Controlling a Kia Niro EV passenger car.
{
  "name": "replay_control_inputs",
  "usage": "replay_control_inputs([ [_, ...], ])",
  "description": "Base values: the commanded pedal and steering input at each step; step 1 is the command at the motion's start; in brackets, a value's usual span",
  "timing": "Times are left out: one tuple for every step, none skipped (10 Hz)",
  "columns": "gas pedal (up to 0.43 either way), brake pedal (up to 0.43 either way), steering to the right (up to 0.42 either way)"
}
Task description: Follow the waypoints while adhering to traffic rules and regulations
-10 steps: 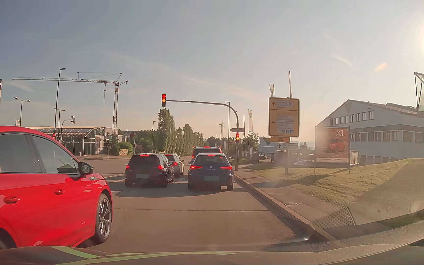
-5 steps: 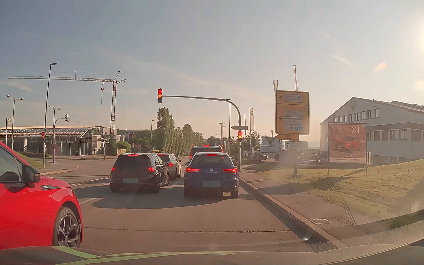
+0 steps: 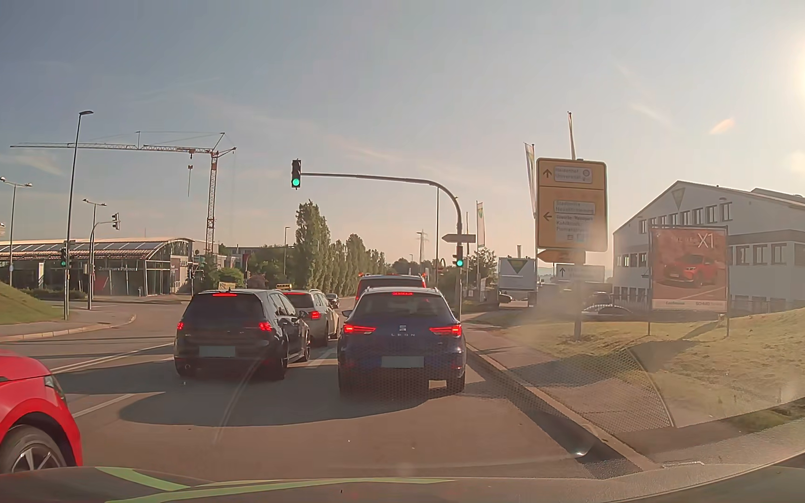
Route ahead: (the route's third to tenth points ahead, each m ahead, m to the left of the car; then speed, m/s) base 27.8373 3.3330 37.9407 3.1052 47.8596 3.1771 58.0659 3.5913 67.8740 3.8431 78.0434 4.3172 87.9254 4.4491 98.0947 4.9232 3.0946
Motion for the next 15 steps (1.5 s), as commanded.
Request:
replay_control_inputs([
  [0.0,0.268,0.007],
  [0.0,0.268,0.007],
  [0.0,0.268,0.007],
  [0.0,0.268,0.007],
  [0.0,0.268,0.006],
  [0.0,0.268,0.006],
  [0.0,0.268,0.006],
  [0.0,0.274,0.006],
  [0.0,0.274,0.005],
  [0.0,0.274,0.005],
  [0.0,0.274,0.004],
  [0.0,0.268,0.003],
  [0.0,0.262,0.002],
  [0.0,0.244,0.002],
  [0.0,0.22,0.001],
])
